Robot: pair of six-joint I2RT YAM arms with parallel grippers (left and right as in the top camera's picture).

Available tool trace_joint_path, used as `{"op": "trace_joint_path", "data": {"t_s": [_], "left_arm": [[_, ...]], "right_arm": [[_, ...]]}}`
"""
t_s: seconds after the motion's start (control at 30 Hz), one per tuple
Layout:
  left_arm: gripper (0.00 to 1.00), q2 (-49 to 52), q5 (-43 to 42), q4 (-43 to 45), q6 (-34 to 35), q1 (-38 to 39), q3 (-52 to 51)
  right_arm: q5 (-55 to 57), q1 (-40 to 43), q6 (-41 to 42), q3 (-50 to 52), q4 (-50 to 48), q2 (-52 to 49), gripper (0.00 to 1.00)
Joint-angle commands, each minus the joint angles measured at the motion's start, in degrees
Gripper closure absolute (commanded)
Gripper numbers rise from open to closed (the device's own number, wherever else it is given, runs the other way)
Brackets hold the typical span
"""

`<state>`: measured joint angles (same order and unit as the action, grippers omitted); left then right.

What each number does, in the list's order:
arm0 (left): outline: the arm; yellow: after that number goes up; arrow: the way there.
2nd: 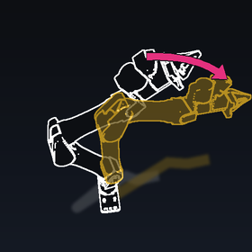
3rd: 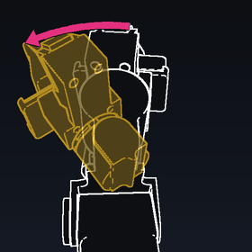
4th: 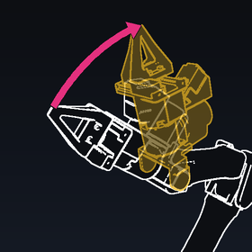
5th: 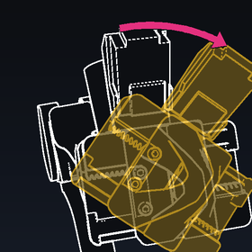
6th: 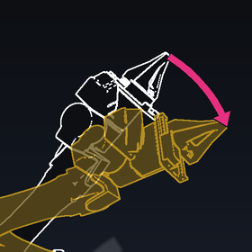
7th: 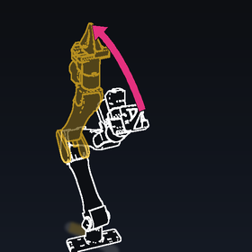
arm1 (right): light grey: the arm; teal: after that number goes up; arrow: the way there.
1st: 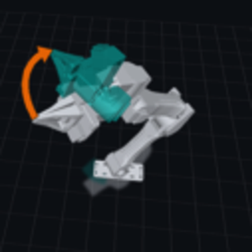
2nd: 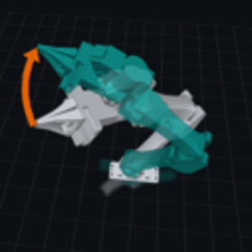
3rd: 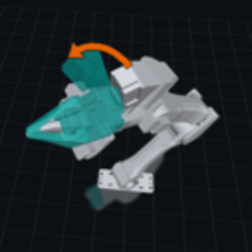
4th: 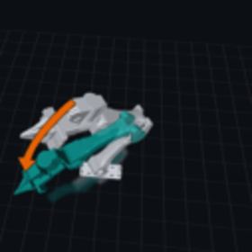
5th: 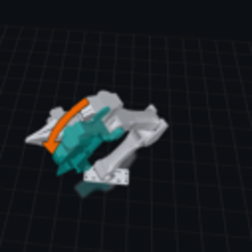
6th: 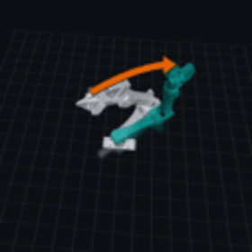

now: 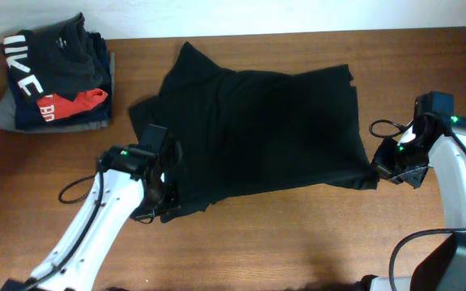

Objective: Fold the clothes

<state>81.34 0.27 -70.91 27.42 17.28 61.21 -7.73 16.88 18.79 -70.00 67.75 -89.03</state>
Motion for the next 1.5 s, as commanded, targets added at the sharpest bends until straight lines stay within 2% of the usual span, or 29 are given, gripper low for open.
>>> {"op": "trace_joint_path", "data": {"t_s": [0.0,0.27,0.37,0.47,0.73,0.9,1.2,1.47], "left_arm": [[0.99,-2.60,1.25,-0.52,-0.74,-0.20,-0.13],[0.99,-3.26,1.29,0.02,-0.74,-0.20,2.36],[0.96,-3.26,2.67,1.57,-0.74,-0.20,3.08],[0.92,-3.26,3.69,4.79,-0.74,-0.20,3.15],[0.92,-3.19,4.09,14.47,-0.72,-0.20,3.13],[0.92,-3.15,6.45,17.84,-0.70,-0.20,3.13],[0.91,-3.15,10.40,18.01,-0.68,-0.20,3.13],[0.91,-2.95,10.54,24.46,-0.70,-0.20,3.13]], "right_arm": [[1.57,0.44,-0.50,-1.25,0.20,2.36,0.96],[1.57,0.44,-0.44,-4.33,0.37,3.85,0.96],[1.51,0.37,-0.46,-5.60,-1.22,3.89,0.96],[0.61,0.37,-0.46,-5.66,-3.65,3.78,0.96],[0.28,0.37,-0.46,-5.62,-6.49,3.34,0.96],[0.50,0.26,-0.48,-4.48,-6.64,2.82,0.96],[0.92,0.22,-0.42,0.00,-7.78,2.29,0.96],[4.04,-1.57,-0.26,0.70,-11.87,2.29,0.96]]}}
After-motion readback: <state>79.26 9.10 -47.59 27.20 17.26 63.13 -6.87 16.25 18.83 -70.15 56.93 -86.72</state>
